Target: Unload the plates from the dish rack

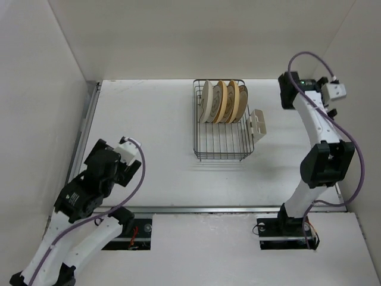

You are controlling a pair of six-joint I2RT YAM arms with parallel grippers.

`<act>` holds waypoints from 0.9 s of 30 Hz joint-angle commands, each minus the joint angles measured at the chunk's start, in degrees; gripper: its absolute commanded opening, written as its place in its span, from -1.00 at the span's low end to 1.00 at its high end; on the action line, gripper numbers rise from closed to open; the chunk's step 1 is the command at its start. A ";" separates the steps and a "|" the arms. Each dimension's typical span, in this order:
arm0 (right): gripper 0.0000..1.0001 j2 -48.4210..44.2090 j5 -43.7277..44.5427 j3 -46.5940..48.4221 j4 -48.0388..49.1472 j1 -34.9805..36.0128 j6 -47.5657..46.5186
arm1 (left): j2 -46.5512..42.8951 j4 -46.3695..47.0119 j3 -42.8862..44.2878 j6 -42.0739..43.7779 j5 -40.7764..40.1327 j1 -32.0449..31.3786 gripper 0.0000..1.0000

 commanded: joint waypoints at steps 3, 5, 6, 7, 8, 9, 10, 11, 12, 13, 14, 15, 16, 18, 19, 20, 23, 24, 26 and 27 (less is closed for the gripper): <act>1.00 2.36 -6.35 26.63 11.06 2.36 -41.58 | 16.17 15.82 5.37 4.94 -1.04 -0.09 1.00; 1.00 1.14 -29.23 25.52 35.07 3.08 -63.49 | 20.60 19.33 9.50 1.79 -1.04 0.53 1.00; 1.00 0.17 -37.59 24.29 39.13 3.08 -71.94 | 22.53 20.39 10.99 0.47 0.35 1.66 1.00; 1.00 -0.71 -52.11 21.32 45.00 3.08 -74.11 | 25.68 21.27 14.06 -0.93 1.15 2.28 1.00; 1.00 -2.28 -58.35 19.99 47.24 3.08 -75.87 | 27.02 22.93 15.22 -3.21 1.77 2.81 1.00; 1.00 -2.30 -64.16 19.02 48.57 3.08 -78.76 | 28.17 23.64 16.45 -4.19 2.38 3.60 1.00; 1.00 -2.30 -73.00 18.49 49.10 3.08 -79.40 | 30.35 25.04 18.20 -6.55 2.39 4.13 1.00; 0.97 -2.30 -76.75 18.48 49.11 3.08 -79.41 | 31.33 25.06 18.83 -6.57 2.39 4.13 1.00; 0.92 -1.34 -80.00 18.48 48.41 3.08 -79.41 | 32.21 26.45 18.83 -7.97 2.39 4.74 1.00; 0.84 -0.81 -82.12 17.78 48.40 3.69 -79.93 | 33.18 26.46 18.83 -11.11 2.39 4.75 1.00; 0.81 -0.80 -83.28 16.56 47.79 4.65 -79.94 | 35.19 26.99 19.35 -12.62 2.39 4.75 1.00; 0.77 0.07 -83.29 15.76 47.79 5.18 -79.94 | 36.43 26.47 19.36 -13.86 2.39 5.27 1.00; 0.73 0.86 -83.29 15.06 47.79 5.71 -79.94 | 37.66 26.46 19.97 -15.00 1.43 5.27 0.97; 0.59 1.82 -80.58 13.83 47.79 7.28 -79.94 | 41.79 25.67 20.84 -18.60 -2.61 5.27 0.97; 0.56 2.62 -79.69 13.30 47.09 7.29 -80.46 | 43.02 24.98 21.64 -19.66 -4.28 5.80 0.97; 0.46 2.62 -78.99 13.30 47.08 8.08 -80.46 | 44.08 24.97 21.64 -20.63 -7.08 5.80 0.95; 0.30 3.15 -79.50 10.40 48.48 8.61 -80.46 | 46.10 28.30 20.69 -21.95 -9.39 7.20 0.89; 0.24 3.15 -79.51 9.70 48.49 9.31 -80.46 | 46.11 29.61 19.02 -21.95 -9.91 7.21 0.85; 0.24 4.64 -78.99 8.47 49.19 9.93 -80.46 | 45.32 32.16 17.43 -21.34 -9.92 7.21 0.85; 0.24 5.17 -78.46 8.46 49.19 9.93 -79.94 | 45.32 32.18 16.90 -21.34 -9.22 7.21 0.85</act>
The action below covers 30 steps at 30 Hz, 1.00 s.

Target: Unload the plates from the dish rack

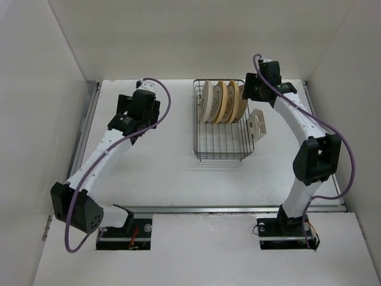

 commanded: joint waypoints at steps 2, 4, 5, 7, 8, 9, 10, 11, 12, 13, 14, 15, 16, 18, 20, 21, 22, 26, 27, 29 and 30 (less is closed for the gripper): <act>0.28 2.31 4.50 -0.17 3.47 1.17 -0.12 | -3.73 4.61 -2.47 -1.93 -2.61 0.21 0.83; 0.24 3.37 7.40 -0.17 3.47 1.17 0.50 | -4.35 5.14 -4.22 -1.93 -3.92 0.21 0.83; 0.21 4.24 9.16 0.44 3.47 1.17 0.50 | -5.05 5.66 -4.23 -1.93 -4.72 0.21 0.83; 0.10 5.03 9.18 0.96 3.99 1.17 0.50 | -5.06 5.67 -4.85 -1.93 -5.95 0.21 0.81; 0.04 5.04 8.65 0.97 5.21 1.17 0.50 | -5.58 5.67 -4.85 -1.32 -5.95 0.21 0.81; -0.03 6.43 8.04 0.97 5.83 1.17 0.50 | -5.58 5.67 -4.85 -1.32 -5.95 0.21 0.81; -0.12 7.06 7.42 0.97 6.45 1.17 0.50 | -5.58 5.67 -4.85 -0.71 -5.95 0.21 0.81; -0.29 7.76 6.11 0.97 6.98 1.17 0.50 | -5.58 5.67 -4.15 -0.70 -5.95 0.21 0.81; -0.44 8.90 5.58 1.93 6.98 1.17 0.50 | -5.58 5.67 -4.15 -0.70 -5.95 0.21 0.81; -0.57 8.91 5.57 2.46 6.98 1.69 0.50 | -5.58 5.67 -3.54 -0.18 -5.95 0.21 0.81; -0.85 8.91 6.09 2.46 6.98 1.70 0.50 | -5.58 5.67 -3.53 -0.17 -5.95 0.21 0.81; -0.96 8.91 8.19 3.16 6.98 2.22 0.50 | -5.58 5.67 -2.83 -0.17 -5.95 0.21 0.81; -1.00 8.39 9.51 3.86 6.98 2.75 0.50 | -5.58 5.67 -2.31 0.44 -5.95 0.21 0.81; -1.00 7.51 11.71 5.09 6.29 3.27 -1.16 | -5.58 6.19 -2.30 1.14 -5.26 0.21 0.81; -1.00 5.93 16.01 7.20 5.66 4.77 -2.56 | -5.58 6.20 -2.30 1.94 -4.72 0.21 0.81; -1.00 5.92 18.03 7.82 5.05 5.38 -3.18 | -5.58 6.20 -2.30 2.63 -4.20 0.21 0.81; -1.00 4.96 22.93 8.87 4.35 6.61 -3.88 | -5.58 6.20 -2.30 2.64 -3.59 0.21 0.81; -1.00 2.68 34.62 12.29 2.59 9.60 -5.55 | -5.58 6.81 -3.44 3.87 -3.05 0.21 0.81; -1.00 2.06 36.49 13.00 2.07 10.13 -6.60 | -5.58 6.81 -3.44 4.57 -3.05 0.21 0.81; -1.00 2.05 44.71 15.54 0.76 11.18 -7.22 | -5.58 8.04 -3.96 5.18 -2.53 0.21 0.81; -1.00 2.05 48.43 16.69 -0.13 11.89 -7.23 | -5.58 8.04 -3.97 5.19 -2.53 0.21 0.81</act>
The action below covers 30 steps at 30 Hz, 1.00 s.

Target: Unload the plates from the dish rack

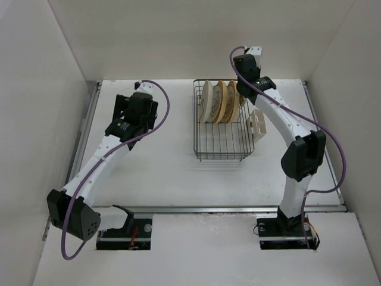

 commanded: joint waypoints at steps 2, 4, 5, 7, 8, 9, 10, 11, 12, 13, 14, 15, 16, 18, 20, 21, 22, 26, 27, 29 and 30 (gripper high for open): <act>-1.00 -4.22 23.81 7.92 -1.43 1.58 -2.03 | -2.19 2.80 0.58 2.98 1.19 0.08 0.81; -1.00 -4.91 31.31 10.03 -1.96 2.10 -2.56 | -2.20 0.26 1.97 5.17 6.34 0.08 0.81; -1.00 -5.70 31.32 10.56 -1.96 2.63 -2.56 | -2.20 -1.75 2.94 5.19 8.90 0.08 0.83; -1.00 -9.29 22.13 10.56 -0.30 3.33 -2.56 | -1.58 -8.06 6.45 4.58 14.52 0.08 0.83; -1.00 -10.62 17.40 9.78 1.27 4.29 -2.56 | -0.80 -9.93 7.51 3.96 20.12 0.08 0.90; -1.00 -12.02 5.17 8.64 4.86 4.91 -2.56 | -0.01 -11.34 9.26 3.08 22.35 0.08 0.92; -1.00 -13.78 -2.61 6.28 6.63 5.44 -2.56 | 0.00 -12.48 10.06 0.99 24.03 0.08 0.96; -1.00 -13.80 -10.61 5.13 8.30 5.44 -2.56 | 0.78 -13.80 10.68 -0.08 25.09 0.08 1.00; -1.00 -13.80 -17.56 4.24 9.71 5.44 -1.69 | 0.79 -13.81 11.21 -1.22 25.62 0.08 1.00; -1.00 -13.19 -28.42 4.23 10.68 5.44 -0.89 | 1.49 -13.81 12.26 -2.19 25.10 0.08 1.00; -1.00 -10.48 -32.71 4.76 10.69 6.05 0.07 | 2.02 -14.34 12.79 -3.68 24.40 0.08 1.00; -1.00 -8.63 -36.06 5.63 10.69 6.06 1.91 | 2.02 -14.34 13.32 -4.30 22.05 0.08 1.00; -1.00 -6.70 -38.79 6.60 10.08 6.76 2.80 | 2.02 -14.86 13.84 -4.92 20.37 0.08 1.00; -1.00 -0.46 -46.87 9.85 9.02 8.16 4.12 | 2.02 -15.39 14.64 -6.32 16.51 0.08 1.00; -1.00 3.67 -54.06 13.18 7.36 10.09 4.12 | 2.02 -15.40 14.64 -6.33 10.27 0.08 1.00; -1.00 7.61 -55.93 14.07 7.35 10.88 4.65 | 2.02 -15.92 14.64 -6.94 8.59 0.08 1.00; -1.00 9.48 -57.17 14.95 6.66 11.59 4.65 | 1.50 -15.92 13.68 -7.55 6.23 0.08 1.00; -1.00 15.12 -63.24 17.95 4.72 14.32 4.65 | 0.97 -18.12 10.51 -9.66 5.68 0.08 1.00; -1.00 15.12 -64.64 15.07 6.11 14.84 4.65 | 0.27 -18.12 8.86 -10.19 6.46 0.08 0.97; -1.00 12.49 -63.87 10.59 9.36 14.85 5.87 | 0.26 -18.12 7.00 -10.20 7.60 0.08 0.94; -1.00 11.70 -62.56 8.56 10.94 14.85 5.88 | 0.26 -17.34 5.43 -10.20 8.74 0.08 0.91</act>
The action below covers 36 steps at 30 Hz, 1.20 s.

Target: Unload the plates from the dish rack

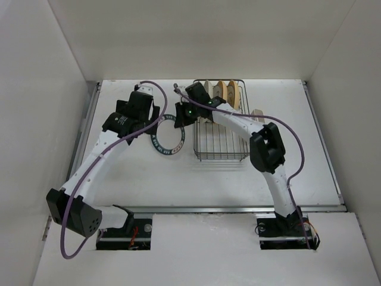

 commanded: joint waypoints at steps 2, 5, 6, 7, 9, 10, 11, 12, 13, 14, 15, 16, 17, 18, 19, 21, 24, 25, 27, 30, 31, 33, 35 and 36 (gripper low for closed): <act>-1.00 -6.98 -3.59 -1.96 8.80 -0.56 1.66 | -1.55 -0.94 -3.47 -0.35 1.34 0.04 0.91; -1.00 -0.41 -6.76 4.61 4.86 0.75 1.66 | 0.38 -2.86 -3.47 -0.35 1.88 0.04 0.91; -1.00 1.36 -6.76 6.46 3.80 1.28 1.66 | 0.38 -2.87 -2.68 -0.35 1.88 0.04 0.91; -1.00 2.95 -6.76 8.04 2.92 1.89 1.66 | 1.08 -3.57 -2.07 -0.35 1.88 0.04 0.91; -1.00 7.08 -6.76 11.13 1.43 3.12 2.98 | 1.09 -3.57 -2.06 -0.35 1.88 0.04 0.91; -1.00 8.05 -7.37 11.75 1.42 3.13 2.98 | 1.09 -3.57 -2.06 -0.35 1.88 0.04 0.91; -1.00 8.84 -7.89 11.75 0.90 3.65 3.50 | 0.48 -3.57 -2.06 -0.35 1.88 0.04 0.91; -1.00 9.46 -7.90 11.75 0.89 3.66 3.51 | 0.47 -3.57 -2.06 0.17 1.88 0.04 0.91; -1.00 10.25 -7.90 11.75 0.89 3.66 4.03 | 0.47 -3.57 -2.06 0.18 1.27 0.04 0.91; -1.00 10.26 -6.42 11.75 0.89 3.66 4.04 | 0.47 -3.57 -2.58 0.18 1.26 0.04 0.91; -1.00 10.87 -5.62 11.75 0.89 4.18 4.04 | 0.47 -3.05 -2.59 0.18 0.74 0.04 0.91; -0.96 11.48 -4.83 11.75 0.89 4.18 4.56 | -0.05 -3.05 -3.46 0.18 0.73 0.04 0.91; -0.91 11.49 -4.13 11.75 0.28 4.19 4.56 | -0.06 -2.35 -4.42 0.18 0.04 0.04 0.91; -0.86 12.10 -2.81 11.75 -0.24 4.19 5.09 | -0.06 -2.34 -4.43 0.18 0.03 0.04 0.91; -0.76 12.10 -2.19 11.75 -0.25 4.19 5.09 | -0.06 -1.82 -5.30 0.18 -0.67 0.04 0.91; -0.60 12.63 -1.05 11.75 -0.25 4.19 5.09 | -0.67 -1.82 -6.70 0.18 -1.37 0.04 0.91; -0.53 12.63 1.76 11.75 -1.39 4.71 5.09 | -0.67 -1.82 -8.21 0.18 -2.60 0.04 0.91; -0.50 12.63 3.60 11.75 -1.39 4.71 5.09 | -1.19 -1.82 -9.26 0.18 -2.61 0.04 0.91; -0.26 12.63 5.36 11.75 -2.10 4.71 5.09 | -1.20 -1.29 -10.05 0.18 -3.13 0.04 0.91; -0.15 12.63 6.60 11.75 -2.71 4.71 5.09 | -1.73 -1.29 -10.67 0.18 -3.13 0.04 0.91; -0.15 12.63 6.60 11.75 -2.71 4.71 5.09 | -1.73 -1.29 -11.28 0.18 -3.13 0.04 0.91; -0.13 12.63 7.13 11.75 -2.71 4.71 5.09 | -1.73 -0.77 -11.29 0.18 -3.66 0.04 0.91; -0.09 12.10 8.18 11.75 -3.41 4.71 5.09 | -1.73 -0.76 -11.29 0.18 -3.66 0.04 0.91; -0.04 11.06 8.19 12.36 -3.41 4.71 4.48 | -1.73 -0.76 -11.29 0.18 -3.66 0.04 0.91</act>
